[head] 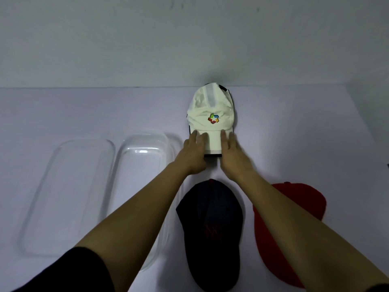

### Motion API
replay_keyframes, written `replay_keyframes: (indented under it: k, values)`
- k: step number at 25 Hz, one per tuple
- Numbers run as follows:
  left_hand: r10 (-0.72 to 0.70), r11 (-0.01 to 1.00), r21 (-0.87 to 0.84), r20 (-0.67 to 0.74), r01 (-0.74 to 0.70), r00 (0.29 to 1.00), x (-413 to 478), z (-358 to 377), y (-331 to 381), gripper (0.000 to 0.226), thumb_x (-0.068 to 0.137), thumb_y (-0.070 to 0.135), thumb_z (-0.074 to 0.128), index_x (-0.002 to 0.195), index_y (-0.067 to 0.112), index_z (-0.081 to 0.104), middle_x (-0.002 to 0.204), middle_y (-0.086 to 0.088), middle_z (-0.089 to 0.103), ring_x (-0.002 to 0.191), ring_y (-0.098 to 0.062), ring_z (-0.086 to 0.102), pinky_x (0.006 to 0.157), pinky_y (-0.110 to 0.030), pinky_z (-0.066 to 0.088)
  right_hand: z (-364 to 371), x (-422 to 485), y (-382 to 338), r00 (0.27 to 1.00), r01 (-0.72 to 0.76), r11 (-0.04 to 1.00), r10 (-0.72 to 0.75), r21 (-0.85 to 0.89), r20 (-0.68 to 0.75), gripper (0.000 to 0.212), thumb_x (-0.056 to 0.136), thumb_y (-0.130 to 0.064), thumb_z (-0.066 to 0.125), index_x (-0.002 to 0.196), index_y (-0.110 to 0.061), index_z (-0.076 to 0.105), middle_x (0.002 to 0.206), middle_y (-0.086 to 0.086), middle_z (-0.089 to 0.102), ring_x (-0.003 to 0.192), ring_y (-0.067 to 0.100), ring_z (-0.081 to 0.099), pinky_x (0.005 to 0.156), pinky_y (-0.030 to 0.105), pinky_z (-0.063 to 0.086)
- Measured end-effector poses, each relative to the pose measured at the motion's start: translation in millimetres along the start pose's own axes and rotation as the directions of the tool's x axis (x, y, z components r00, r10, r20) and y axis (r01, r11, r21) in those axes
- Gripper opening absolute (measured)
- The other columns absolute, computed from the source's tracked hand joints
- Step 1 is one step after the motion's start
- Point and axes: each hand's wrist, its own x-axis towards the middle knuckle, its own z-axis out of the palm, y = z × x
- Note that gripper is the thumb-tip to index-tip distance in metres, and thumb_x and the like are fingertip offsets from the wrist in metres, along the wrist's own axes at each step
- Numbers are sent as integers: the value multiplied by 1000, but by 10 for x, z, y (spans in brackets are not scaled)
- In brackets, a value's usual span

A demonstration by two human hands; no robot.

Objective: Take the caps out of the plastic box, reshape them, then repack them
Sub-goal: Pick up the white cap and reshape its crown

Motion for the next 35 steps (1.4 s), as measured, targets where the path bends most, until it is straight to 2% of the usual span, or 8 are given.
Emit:
replay_keyframes:
  k: [7, 14, 19, 23, 25, 28, 31, 35]
  values:
    - [52, 999, 13, -259, -51, 965, -252, -268, 234, 68, 96, 6, 36, 147, -1, -8, 155, -31, -5, 144, -46, 2, 118, -48, 14, -679, -235, -370, 993, 56, 995, -47, 78, -112, 75, 94, -11, 41, 149, -9, -10, 160, 14, -2, 140, 36, 27, 105, 43, 38]
    - [290, 950, 1, -373, -313, 881, -815, -856, 447, 70, 97, 9, 41, 148, 7, -7, 157, -23, -11, 145, -39, -10, 119, -47, 13, -1409, -551, -468, 951, 175, 979, -141, 103, -274, 85, 90, -11, 52, 148, -12, -10, 159, 15, -10, 146, 33, 11, 112, 44, 31]
    - [279, 866, -232, -511, -442, 813, -1165, -1126, 623, 75, 97, 16, 45, 143, 18, -15, 152, 7, -15, 139, -7, -20, 117, -26, 3, -1621, -817, -830, 891, 276, 931, -153, 241, -427, 87, 90, 4, 46, 141, -22, -19, 158, 14, -16, 148, 28, -6, 116, 40, 27]
    - [305, 743, -378, -543, -552, 782, -1478, -1245, 913, 57, 102, 17, 33, 141, 40, 0, 148, 29, 7, 135, 20, 9, 110, -2, 14, -1823, -1101, -1009, 884, 360, 760, -92, 542, -458, 61, 95, 6, 38, 144, -24, 18, 148, -9, 33, 134, -6, 33, 110, 17, 32]
    - [320, 774, -279, -603, -569, 731, -1572, -1220, 1025, 44, 104, 18, 27, 127, 54, 17, 125, 43, 31, 108, 38, 31, 89, 10, 26, -1833, -1143, -1109, 860, 406, 713, -87, 572, -502, 46, 101, -6, 33, 139, -29, 24, 136, -20, 40, 117, -20, 43, 96, 5, 36]
    - [337, 734, -340, -568, -587, 751, -1613, -1237, 1005, 47, 102, 19, 32, 136, 49, 20, 123, 45, 33, 108, 32, 36, 82, 12, 29, -1821, -1148, -1154, 873, 428, 612, -88, 665, -480, 61, 99, -6, 38, 146, -30, 9, 147, -12, 22, 134, 4, 30, 110, 21, 28]
    - [286, 762, -388, -516, -518, 807, -1594, -1387, 838, 69, 97, 14, 46, 148, 33, 4, 137, 36, 17, 121, 22, 27, 89, 10, 25, -1911, -1149, -1028, 869, 425, 703, -139, 571, -476, 78, 93, 6, 43, 142, -38, 0, 156, -8, 2, 141, 4, 18, 115, 24, 25]
    - [297, 847, -200, -589, -492, 751, -1547, -1409, 647, 69, 96, 21, 41, 151, 26, -1, 159, -4, 18, 141, -21, 31, 114, -38, 33, -1986, -1208, -953, 857, 432, 799, -219, 418, -467, 83, 91, 9, 45, 139, -38, -5, 156, -6, -14, 130, -12, 3, 95, -9, 15]
